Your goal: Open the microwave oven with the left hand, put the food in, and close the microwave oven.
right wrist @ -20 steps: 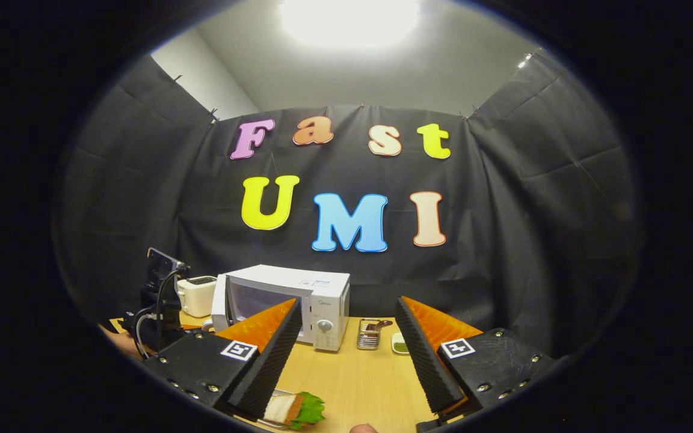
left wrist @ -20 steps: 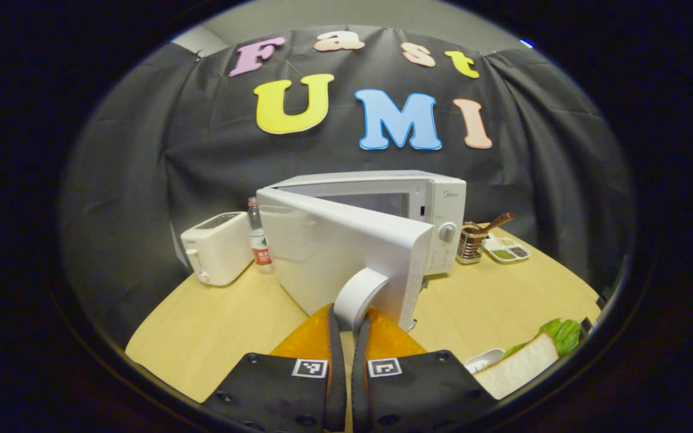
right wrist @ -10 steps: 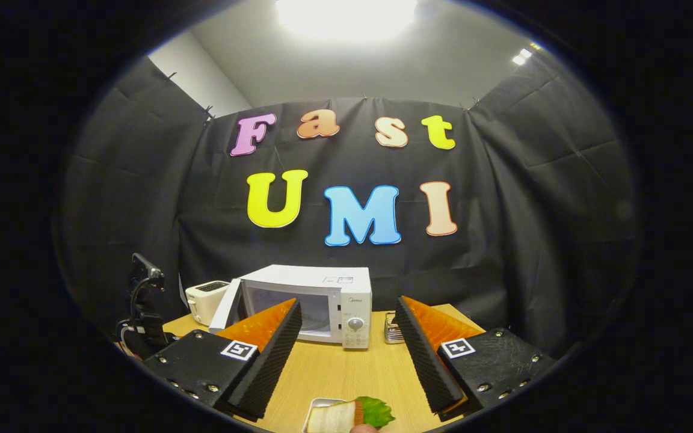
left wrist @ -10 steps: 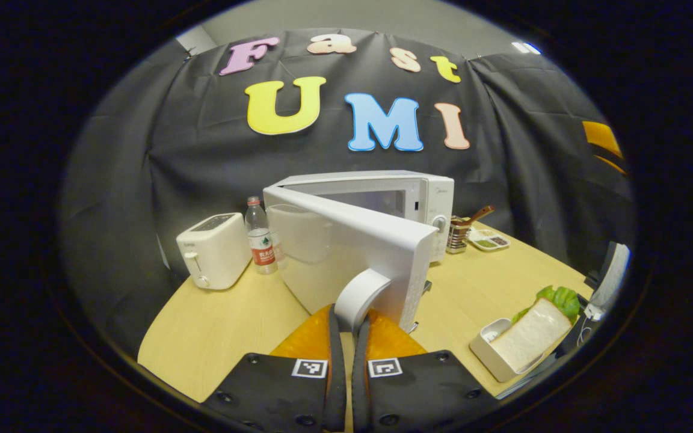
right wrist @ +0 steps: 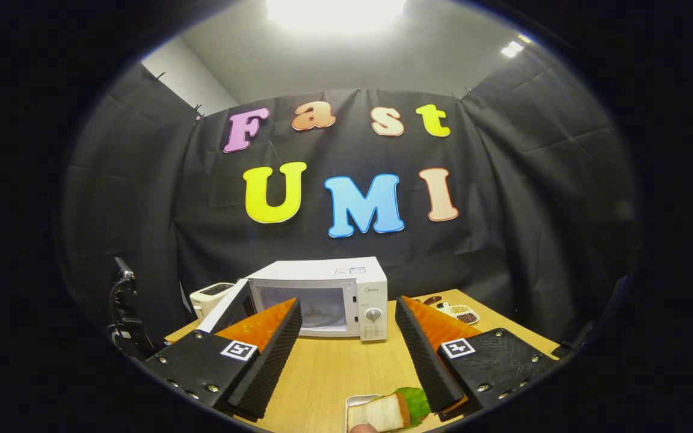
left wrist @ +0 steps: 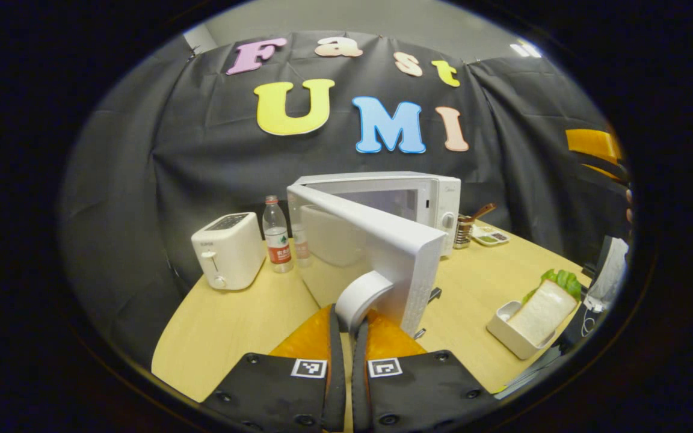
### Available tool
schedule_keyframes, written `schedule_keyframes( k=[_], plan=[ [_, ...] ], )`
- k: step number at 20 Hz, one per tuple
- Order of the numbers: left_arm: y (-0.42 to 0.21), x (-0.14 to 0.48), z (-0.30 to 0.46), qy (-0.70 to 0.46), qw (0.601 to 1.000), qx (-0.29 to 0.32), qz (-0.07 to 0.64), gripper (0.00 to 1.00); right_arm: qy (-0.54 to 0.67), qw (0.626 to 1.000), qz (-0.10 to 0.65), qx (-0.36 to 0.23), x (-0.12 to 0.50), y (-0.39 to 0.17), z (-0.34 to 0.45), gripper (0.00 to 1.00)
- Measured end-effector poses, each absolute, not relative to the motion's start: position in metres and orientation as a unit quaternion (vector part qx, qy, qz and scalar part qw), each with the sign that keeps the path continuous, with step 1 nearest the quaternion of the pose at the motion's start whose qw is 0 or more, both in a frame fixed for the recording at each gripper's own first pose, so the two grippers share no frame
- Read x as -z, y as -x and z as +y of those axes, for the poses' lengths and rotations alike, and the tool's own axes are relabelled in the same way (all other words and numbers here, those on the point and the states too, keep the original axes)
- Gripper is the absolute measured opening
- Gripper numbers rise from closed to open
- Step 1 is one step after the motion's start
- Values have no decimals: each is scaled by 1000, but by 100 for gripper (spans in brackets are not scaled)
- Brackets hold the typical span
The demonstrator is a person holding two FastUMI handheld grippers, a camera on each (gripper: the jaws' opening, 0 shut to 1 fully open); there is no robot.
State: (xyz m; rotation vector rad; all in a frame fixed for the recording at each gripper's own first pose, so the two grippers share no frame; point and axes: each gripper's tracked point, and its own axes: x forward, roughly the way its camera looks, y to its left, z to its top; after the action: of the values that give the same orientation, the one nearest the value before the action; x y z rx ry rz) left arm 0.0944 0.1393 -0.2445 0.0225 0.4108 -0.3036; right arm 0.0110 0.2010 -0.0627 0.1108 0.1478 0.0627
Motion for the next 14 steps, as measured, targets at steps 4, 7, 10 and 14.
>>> schedule_keyframes(
  k=[4,7,10,14],
  plan=[
    [-95,248,183,-13,973,104,205,12,-64,993,86,-40,63,-14,214,95],
    [-95,250,202,28,972,88,216,14,-57,992,95,-52,63,-16,224,95],
    [-88,250,214,48,973,62,217,23,-46,992,103,-64,63,-20,226,95],
    [-66,234,229,44,979,24,198,66,-40,988,124,-82,72,-29,219,95]
  ],
)
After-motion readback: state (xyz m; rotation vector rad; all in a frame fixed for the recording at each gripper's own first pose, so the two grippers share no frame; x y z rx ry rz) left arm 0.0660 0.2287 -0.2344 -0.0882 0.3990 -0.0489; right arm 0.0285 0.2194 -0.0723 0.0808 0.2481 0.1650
